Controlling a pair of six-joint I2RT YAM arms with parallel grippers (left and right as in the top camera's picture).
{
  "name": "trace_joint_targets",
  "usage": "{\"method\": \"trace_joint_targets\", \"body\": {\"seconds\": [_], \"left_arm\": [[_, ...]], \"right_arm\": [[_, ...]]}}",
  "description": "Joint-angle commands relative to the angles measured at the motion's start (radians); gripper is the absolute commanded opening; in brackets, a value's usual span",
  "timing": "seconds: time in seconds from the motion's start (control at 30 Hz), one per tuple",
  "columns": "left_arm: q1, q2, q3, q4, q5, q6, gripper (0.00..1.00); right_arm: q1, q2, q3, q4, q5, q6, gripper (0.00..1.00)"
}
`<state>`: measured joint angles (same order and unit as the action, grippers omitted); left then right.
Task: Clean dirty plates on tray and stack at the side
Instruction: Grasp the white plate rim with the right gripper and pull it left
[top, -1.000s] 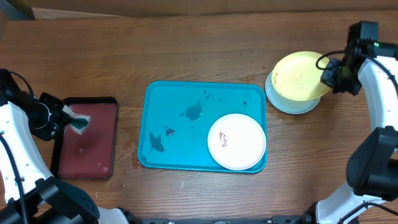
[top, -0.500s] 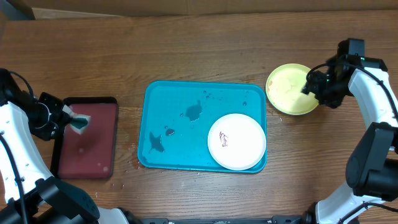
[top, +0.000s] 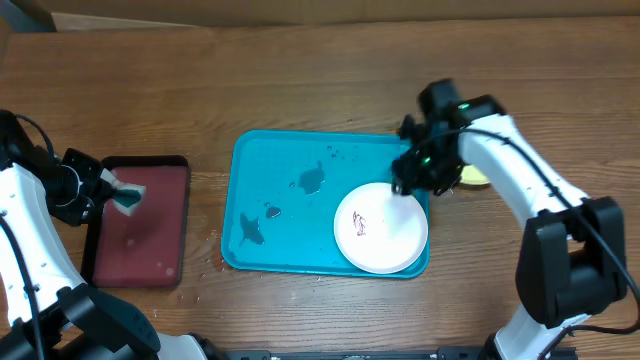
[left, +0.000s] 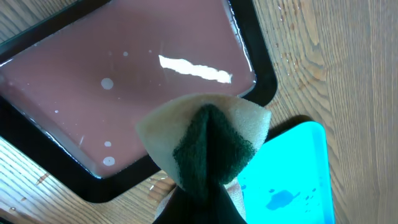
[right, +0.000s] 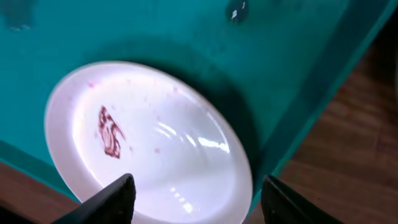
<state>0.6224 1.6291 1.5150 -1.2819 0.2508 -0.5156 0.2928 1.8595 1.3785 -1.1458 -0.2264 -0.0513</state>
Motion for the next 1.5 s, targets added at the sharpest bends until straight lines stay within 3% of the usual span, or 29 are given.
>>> {"method": "trace_joint_targets", "body": {"seconds": [0.0,0.2,0.43,0.6,0.73,0.97,1.03,1.1,1.27,1.47], "left_arm": [[-0.001,0.002,-0.003,0.003,0.009,0.023,0.04],[-0.001,0.002,-0.003,-0.001,0.013,0.023,0.04],[-0.001,0.002,-0.003,0.000,0.013,0.023,0.04],[-0.001,0.002,-0.003,0.000,0.013,0.023,0.04],[-0.001,0.002,-0.003,0.000,0.013,0.023,0.04],[-0.001,0.002,-0.003,-0.001,0.013,0.023,0.04],[-0.001,0.002,-0.003,-0.003,0.013,0.023,0.04],[-0.001,0.002,-0.003,-0.004,0.013,0.023,0.04],[-0.001,0.002,-0.003,-0.003,0.013,0.023,0.04],[-0.001,0.002,-0.003,-0.003,0.014,0.023,0.04]], "right_arm": [[0.037,-0.034,-0.061,0.024,0.108,0.060,0.66],[0.047,-0.034,-0.175,0.159,0.129,0.053,0.68],[0.048,-0.034,-0.190,0.172,0.109,0.024,0.67],[0.049,-0.034,-0.190,0.169,-0.005,0.070,0.42],[0.074,-0.034,-0.190,0.188,-0.056,0.151,0.36],[0.175,-0.034,-0.190,0.338,-0.089,0.326,0.38],[0.184,-0.034,-0.171,0.316,-0.039,0.396,0.47],[0.176,-0.034,-0.145,0.264,0.029,0.450,0.51],[0.151,-0.033,-0.130,0.171,0.062,0.381,0.56],[0.169,-0.032,-0.192,0.221,0.039,0.402,0.54]]}}
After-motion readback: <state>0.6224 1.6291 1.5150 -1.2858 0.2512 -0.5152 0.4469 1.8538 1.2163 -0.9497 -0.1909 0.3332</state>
